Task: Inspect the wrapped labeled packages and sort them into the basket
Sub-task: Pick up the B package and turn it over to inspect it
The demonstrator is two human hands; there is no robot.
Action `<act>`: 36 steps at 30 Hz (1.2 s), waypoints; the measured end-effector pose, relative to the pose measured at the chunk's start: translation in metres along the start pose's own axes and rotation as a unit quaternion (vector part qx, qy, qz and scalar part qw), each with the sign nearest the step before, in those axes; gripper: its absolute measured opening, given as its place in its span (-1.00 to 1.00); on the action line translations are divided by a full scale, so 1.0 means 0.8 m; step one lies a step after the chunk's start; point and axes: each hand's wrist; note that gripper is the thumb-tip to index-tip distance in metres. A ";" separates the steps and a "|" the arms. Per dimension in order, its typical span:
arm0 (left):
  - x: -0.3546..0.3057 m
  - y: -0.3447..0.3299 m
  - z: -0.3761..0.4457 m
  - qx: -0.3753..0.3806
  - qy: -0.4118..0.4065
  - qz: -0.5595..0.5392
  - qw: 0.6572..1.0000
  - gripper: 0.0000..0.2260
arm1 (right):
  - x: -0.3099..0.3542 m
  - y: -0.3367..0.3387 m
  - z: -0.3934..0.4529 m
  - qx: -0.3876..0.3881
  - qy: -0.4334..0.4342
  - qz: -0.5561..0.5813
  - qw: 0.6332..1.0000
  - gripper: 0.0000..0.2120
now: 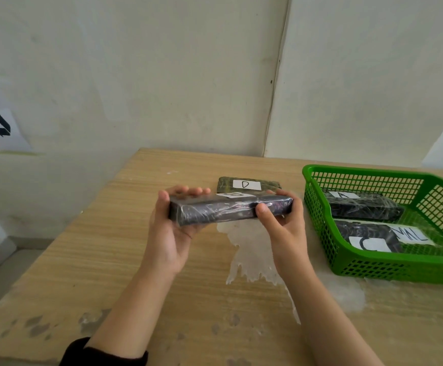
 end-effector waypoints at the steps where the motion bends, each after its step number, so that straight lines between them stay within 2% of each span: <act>1: 0.002 0.001 0.000 -0.054 -0.022 0.043 0.997 -0.46 | -0.002 -0.001 0.000 -0.026 0.004 -0.023 0.999 -0.51; 3: 0.010 0.003 -0.001 -0.118 -0.087 0.126 0.981 -0.44 | -0.004 -0.002 0.000 -0.067 0.014 -0.059 0.996 -0.51; 7: 0.024 -0.001 -0.014 -0.062 -0.188 0.258 0.946 -0.37 | -0.006 -0.005 -0.005 -0.081 0.051 -0.093 0.991 -0.42; 9: 0.026 -0.004 -0.017 -0.054 -0.237 0.295 0.924 -0.48 | -0.007 -0.007 -0.006 -0.071 0.073 -0.104 0.989 -0.46; 11: 0.026 -0.001 -0.013 -0.073 -0.256 0.275 0.924 -0.68 | -0.005 -0.008 -0.007 -0.055 0.097 -0.095 0.989 -0.58; 13: 0.022 0.005 -0.007 -0.089 -0.249 0.208 0.942 -0.79 | -0.005 -0.009 -0.009 -0.048 0.130 -0.089 0.986 -0.72; 14: 0.019 0.005 -0.006 -0.090 -0.253 0.183 0.946 -0.82 | -0.005 -0.009 -0.010 -0.045 0.139 -0.079 0.986 -0.73; 16: 0.017 0.006 -0.005 -0.088 -0.264 0.163 0.947 -0.83 | -0.007 -0.010 -0.012 -0.027 0.135 -0.054 0.989 -0.66; 20: 0.018 0.006 -0.005 -0.077 -0.221 0.154 0.960 -0.84 | -0.009 -0.007 -0.010 0.002 0.128 -0.050 0.990 -0.59; 25: 0.022 -0.002 -0.010 -0.081 -0.197 0.221 0.952 -0.49 | -0.009 -0.003 -0.005 -0.013 0.118 -0.036 0.992 -0.68; 27: 0.022 -0.001 -0.008 -0.098 -0.191 0.206 0.955 -0.53 | -0.008 -0.003 -0.005 0.003 0.092 -0.021 0.995 -0.71; 31: 0.013 0.014 0.007 -0.102 -0.173 0.160 0.966 -0.58 | -0.003 -0.003 -0.002 0.040 0.025 0.076 0.996 -0.57; 33: 0.009 0.020 0.013 -0.072 -0.141 0.113 0.981 -0.49 | 0.001 -0.002 0.003 0.056 -0.038 0.141 0.988 -0.61; 36: 0.008 0.022 0.016 -0.063 -0.092 0.092 0.989 -0.35 | 0.005 -0.003 0.001 0.115 -0.123 0.184 0.968 -0.45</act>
Point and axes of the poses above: each hand's wrist, its own z-axis towards the middle knuckle, its own y-axis out of the back of the hand, x = y × z, and after that the axes turned 7 degrees about -x, right-handed
